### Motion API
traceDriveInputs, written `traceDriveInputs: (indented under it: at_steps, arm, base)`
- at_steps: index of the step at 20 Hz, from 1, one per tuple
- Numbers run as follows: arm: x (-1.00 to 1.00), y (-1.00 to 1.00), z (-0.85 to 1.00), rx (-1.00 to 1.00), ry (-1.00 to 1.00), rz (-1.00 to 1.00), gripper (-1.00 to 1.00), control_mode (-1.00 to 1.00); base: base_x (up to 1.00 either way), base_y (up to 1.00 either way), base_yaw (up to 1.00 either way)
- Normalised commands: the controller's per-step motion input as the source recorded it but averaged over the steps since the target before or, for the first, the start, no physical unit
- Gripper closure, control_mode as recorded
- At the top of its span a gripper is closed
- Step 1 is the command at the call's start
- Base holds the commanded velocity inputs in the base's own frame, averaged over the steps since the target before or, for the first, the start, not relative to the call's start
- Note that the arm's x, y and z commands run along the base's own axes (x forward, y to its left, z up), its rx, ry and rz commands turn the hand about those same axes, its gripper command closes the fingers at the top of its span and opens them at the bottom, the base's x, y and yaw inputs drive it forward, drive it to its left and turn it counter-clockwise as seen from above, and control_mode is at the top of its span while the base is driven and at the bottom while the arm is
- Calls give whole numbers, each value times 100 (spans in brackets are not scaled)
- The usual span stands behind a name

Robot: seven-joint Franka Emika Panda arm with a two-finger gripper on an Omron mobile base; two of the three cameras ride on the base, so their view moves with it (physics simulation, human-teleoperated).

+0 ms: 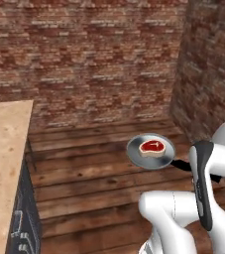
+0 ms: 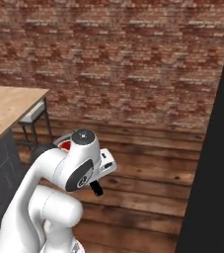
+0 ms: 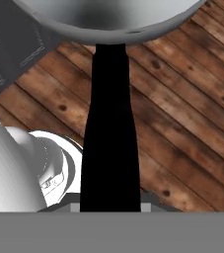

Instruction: Pick up the pan with the steak in it and place it on the dining table. Then place the steak on the plate.

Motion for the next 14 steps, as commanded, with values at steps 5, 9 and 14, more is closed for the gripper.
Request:
traceDriveInputs:
  at_steps: [5,9,14]
  arm:
    - [0,0,0,0,0,0,100,100]
    - [0,0,0,0,0,0,100,100]
    - [0,0,0,0,0,0,100,100]
  base:
    - [100,-37,-4]
    - [100,-35,-4]
    - [100,-31,-3]
